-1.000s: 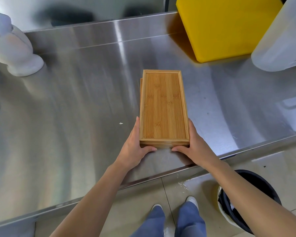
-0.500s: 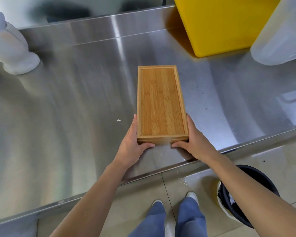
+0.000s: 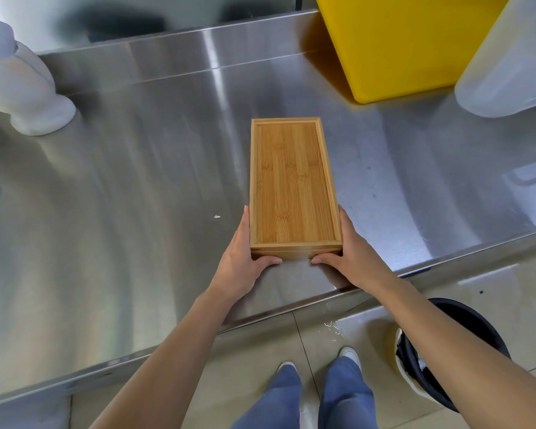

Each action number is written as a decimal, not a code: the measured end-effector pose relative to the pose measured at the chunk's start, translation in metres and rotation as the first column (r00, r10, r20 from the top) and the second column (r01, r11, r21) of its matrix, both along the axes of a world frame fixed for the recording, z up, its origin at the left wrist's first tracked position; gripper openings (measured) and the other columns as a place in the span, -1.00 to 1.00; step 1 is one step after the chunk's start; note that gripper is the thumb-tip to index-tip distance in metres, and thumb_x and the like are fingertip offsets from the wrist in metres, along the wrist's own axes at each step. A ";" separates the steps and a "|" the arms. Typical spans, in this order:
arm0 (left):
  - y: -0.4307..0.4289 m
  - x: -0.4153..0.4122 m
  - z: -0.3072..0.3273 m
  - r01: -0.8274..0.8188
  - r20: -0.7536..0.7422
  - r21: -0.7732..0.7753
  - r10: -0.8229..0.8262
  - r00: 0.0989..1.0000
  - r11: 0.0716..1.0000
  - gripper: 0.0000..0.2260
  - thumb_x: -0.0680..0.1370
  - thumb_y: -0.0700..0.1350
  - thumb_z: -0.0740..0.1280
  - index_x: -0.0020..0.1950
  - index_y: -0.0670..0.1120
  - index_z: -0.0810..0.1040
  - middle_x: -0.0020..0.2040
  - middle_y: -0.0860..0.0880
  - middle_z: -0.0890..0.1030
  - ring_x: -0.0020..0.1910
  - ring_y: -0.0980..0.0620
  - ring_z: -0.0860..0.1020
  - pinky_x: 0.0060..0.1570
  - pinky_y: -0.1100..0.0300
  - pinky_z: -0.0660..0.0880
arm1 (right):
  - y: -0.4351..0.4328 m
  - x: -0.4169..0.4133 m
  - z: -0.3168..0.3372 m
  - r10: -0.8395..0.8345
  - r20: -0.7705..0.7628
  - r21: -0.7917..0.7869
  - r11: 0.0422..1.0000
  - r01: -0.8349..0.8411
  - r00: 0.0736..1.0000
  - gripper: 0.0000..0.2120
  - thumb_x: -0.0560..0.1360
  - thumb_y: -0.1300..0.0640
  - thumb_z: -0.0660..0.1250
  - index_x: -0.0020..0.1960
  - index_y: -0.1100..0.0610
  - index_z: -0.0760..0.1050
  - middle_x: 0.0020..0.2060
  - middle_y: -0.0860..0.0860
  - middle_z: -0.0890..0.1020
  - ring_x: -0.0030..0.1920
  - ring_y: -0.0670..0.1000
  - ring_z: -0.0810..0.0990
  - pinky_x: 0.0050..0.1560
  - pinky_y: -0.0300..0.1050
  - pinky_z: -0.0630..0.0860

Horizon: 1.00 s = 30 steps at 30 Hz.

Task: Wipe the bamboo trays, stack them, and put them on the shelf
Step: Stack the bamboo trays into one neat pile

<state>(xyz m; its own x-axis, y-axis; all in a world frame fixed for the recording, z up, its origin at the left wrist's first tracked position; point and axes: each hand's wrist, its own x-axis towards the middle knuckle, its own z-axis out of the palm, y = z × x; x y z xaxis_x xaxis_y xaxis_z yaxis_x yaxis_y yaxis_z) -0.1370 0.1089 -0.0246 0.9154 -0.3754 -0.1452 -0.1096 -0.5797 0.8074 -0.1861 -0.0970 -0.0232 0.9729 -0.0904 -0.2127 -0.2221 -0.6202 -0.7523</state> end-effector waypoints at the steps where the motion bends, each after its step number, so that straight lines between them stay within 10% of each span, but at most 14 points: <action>1: 0.000 0.000 0.000 -0.002 0.007 0.000 0.002 1.000 1.000 -0.08 0.39 -0.02 0.46 0.51 0.00 -0.13 0.49 0.03 0.21 0.43 0.04 0.22 0.37 0.09 0.20 | 0.000 0.000 0.000 0.001 0.006 -0.001 1.000 -0.001 1.000 -0.06 0.34 -0.05 0.42 0.43 -0.09 -0.22 0.38 0.03 0.29 0.27 0.02 0.34 0.15 -0.18 0.26; 9: 0.004 0.011 0.016 -0.172 -0.357 -0.343 0.042 0.933 0.923 -0.23 0.33 0.34 0.30 0.41 -0.04 0.25 0.37 0.01 0.43 0.36 0.08 0.37 0.39 -0.01 0.26 | -0.001 0.003 0.024 -0.165 -0.107 0.431 0.881 0.195 0.981 -0.18 0.25 -0.44 0.20 0.39 -0.03 0.20 0.28 -0.08 0.45 0.26 -0.08 0.41 0.32 0.05 0.31; 12: 0.003 0.030 0.024 -0.331 -0.604 -0.180 0.161 0.780 0.926 -0.21 0.37 0.46 0.01 0.46 0.01 0.20 0.49 0.06 0.24 0.47 0.05 0.18 0.46 -0.06 0.04 | -0.002 0.013 0.033 -0.208 -0.241 0.516 0.799 0.307 0.948 -0.27 0.37 -0.41 0.02 0.38 0.01 0.25 0.34 0.00 0.41 0.32 0.01 0.36 0.37 0.13 0.23; 17: -0.013 0.031 0.034 -0.220 -0.683 -0.003 0.159 0.713 0.975 -0.23 0.42 0.44 -0.06 0.51 0.05 -0.05 0.55 0.06 -0.02 0.51 -0.04 -0.02 0.45 -0.12 -0.08 | 0.010 0.022 0.032 -0.238 -0.346 0.526 0.752 0.398 0.908 -0.36 0.47 -0.25 0.08 0.43 0.05 0.10 0.44 -0.01 0.22 0.42 0.00 0.16 0.40 0.00 0.03; 30: -0.016 0.053 0.041 -0.457 -0.773 -0.062 0.247 0.584 0.887 -0.36 0.52 0.26 0.09 0.47 -0.10 0.19 0.49 -0.11 0.23 0.45 -0.12 0.21 0.41 -0.13 0.19 | 0.018 0.022 0.040 -0.282 -0.400 0.594 0.645 0.481 0.872 -0.52 0.56 -0.07 0.09 0.42 0.08 0.16 0.41 0.01 0.29 0.40 0.02 0.22 0.44 0.05 0.06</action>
